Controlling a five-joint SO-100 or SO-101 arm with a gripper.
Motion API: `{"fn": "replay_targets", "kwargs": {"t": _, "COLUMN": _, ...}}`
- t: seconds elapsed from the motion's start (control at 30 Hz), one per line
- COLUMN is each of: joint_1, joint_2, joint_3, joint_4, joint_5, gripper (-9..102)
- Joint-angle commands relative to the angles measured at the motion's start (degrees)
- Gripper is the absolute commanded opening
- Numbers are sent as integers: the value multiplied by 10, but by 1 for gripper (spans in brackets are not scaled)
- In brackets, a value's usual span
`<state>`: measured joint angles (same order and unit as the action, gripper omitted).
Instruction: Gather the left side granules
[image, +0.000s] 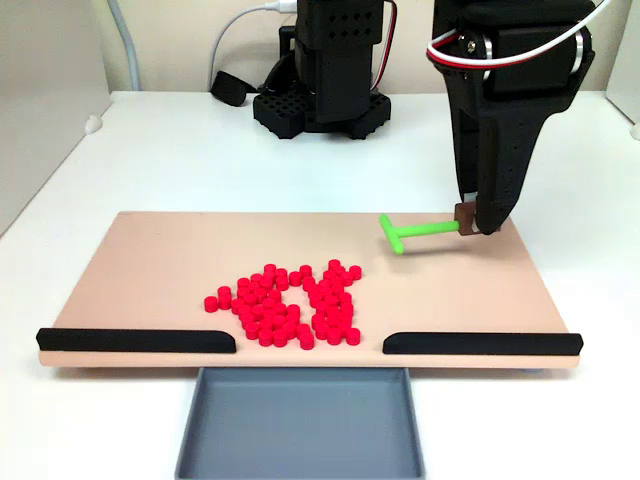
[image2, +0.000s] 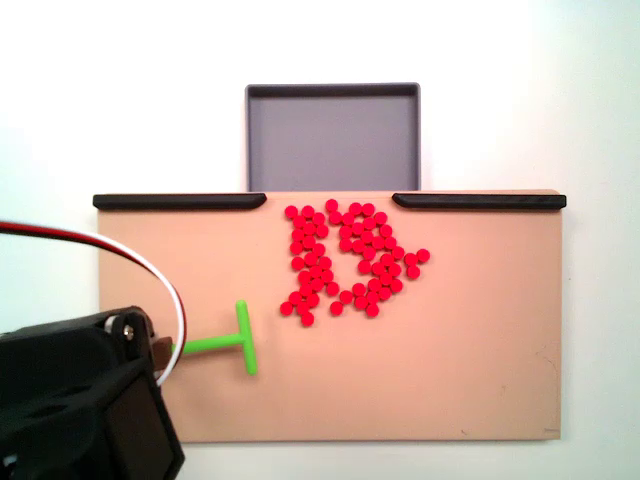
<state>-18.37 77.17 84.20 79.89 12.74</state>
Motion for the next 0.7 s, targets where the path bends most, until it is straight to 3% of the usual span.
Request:
{"fn": "replay_targets", "kwargs": {"t": 0.0, "joint_1": 4, "joint_2": -2, "joint_3": -20, "joint_4": -5, "joint_5": 4, "gripper": 0}}
{"fn": "replay_targets", "kwargs": {"t": 0.67, "joint_1": 5, "joint_2": -29, "joint_3": -21, "joint_4": -20, "joint_5": 22, "gripper": 0}}
